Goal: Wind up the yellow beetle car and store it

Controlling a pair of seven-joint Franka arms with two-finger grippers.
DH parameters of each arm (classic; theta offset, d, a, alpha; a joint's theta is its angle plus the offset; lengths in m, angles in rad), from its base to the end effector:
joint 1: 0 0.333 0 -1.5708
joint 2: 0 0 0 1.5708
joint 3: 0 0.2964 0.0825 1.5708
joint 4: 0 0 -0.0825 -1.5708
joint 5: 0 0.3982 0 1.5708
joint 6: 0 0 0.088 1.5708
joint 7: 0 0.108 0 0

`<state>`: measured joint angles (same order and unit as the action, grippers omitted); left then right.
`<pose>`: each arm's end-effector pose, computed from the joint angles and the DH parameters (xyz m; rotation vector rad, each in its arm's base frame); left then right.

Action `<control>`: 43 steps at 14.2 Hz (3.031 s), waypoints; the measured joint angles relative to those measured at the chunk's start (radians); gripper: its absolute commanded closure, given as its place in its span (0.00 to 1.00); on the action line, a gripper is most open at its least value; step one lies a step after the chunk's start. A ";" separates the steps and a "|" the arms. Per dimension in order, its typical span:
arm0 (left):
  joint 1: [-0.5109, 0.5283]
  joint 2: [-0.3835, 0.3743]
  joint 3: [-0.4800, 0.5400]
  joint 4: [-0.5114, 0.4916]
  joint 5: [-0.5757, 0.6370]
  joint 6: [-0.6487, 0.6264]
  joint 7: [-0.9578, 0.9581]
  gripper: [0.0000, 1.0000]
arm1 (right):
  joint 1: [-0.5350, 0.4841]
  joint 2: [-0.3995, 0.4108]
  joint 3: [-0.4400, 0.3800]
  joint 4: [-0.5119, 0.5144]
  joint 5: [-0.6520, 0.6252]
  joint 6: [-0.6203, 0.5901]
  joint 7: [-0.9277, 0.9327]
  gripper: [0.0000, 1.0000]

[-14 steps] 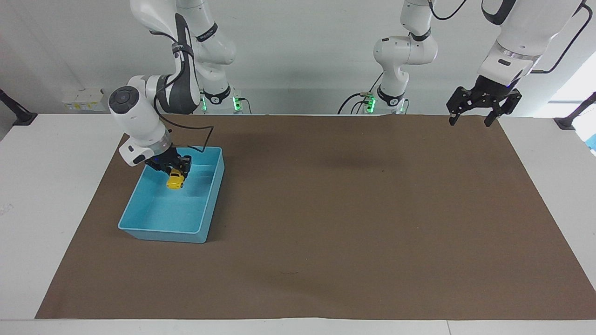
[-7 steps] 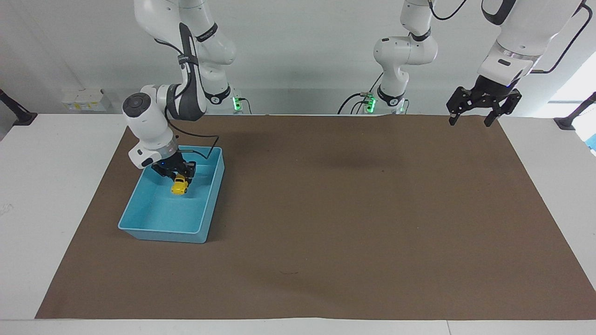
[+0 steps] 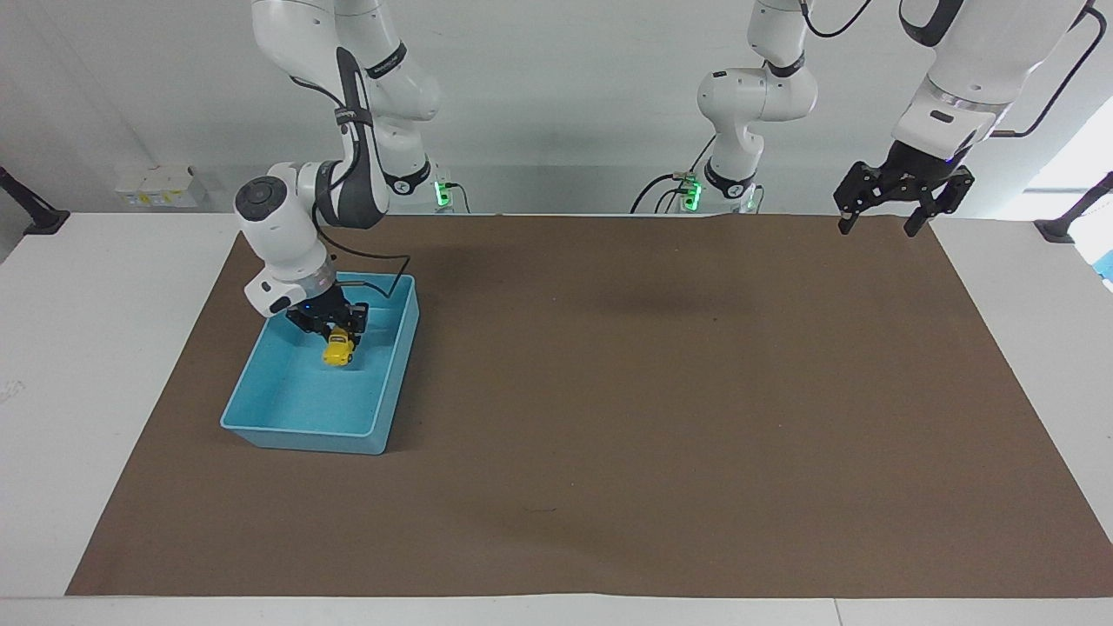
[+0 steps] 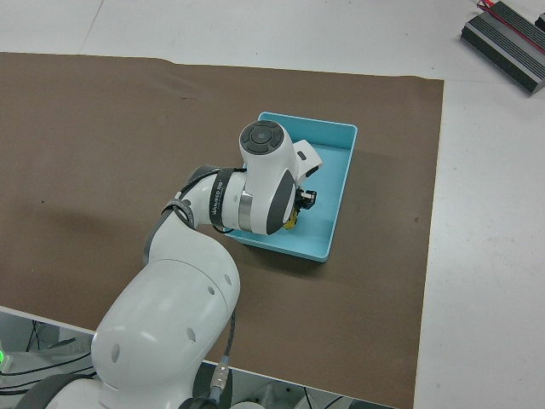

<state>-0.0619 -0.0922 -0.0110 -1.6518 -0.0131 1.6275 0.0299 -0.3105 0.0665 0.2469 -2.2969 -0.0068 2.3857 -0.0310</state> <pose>0.5457 -0.0415 0.6209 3.1222 -0.1601 0.1057 0.5297 -0.0334 0.2926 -3.1307 0.0445 -0.0389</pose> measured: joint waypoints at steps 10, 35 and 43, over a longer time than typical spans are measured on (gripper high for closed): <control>0.000 0.000 0.000 0.000 0.000 0.000 0.000 0.00 | -0.010 0.042 0.002 -0.009 0.000 0.049 -0.020 0.00; 0.000 0.000 0.000 0.000 0.000 0.000 0.000 0.00 | -0.009 -0.029 0.007 0.446 -0.002 -0.556 0.030 0.00; 0.000 0.000 0.000 0.000 0.000 0.000 0.000 0.00 | -0.009 -0.066 0.011 0.507 -0.007 -0.677 0.034 0.00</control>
<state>-0.0619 -0.0923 -0.0110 -1.6518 -0.0131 1.6273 0.0299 -0.3193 0.0008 0.2577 -1.7903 -0.0137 1.7086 0.0028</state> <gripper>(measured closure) 0.000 0.000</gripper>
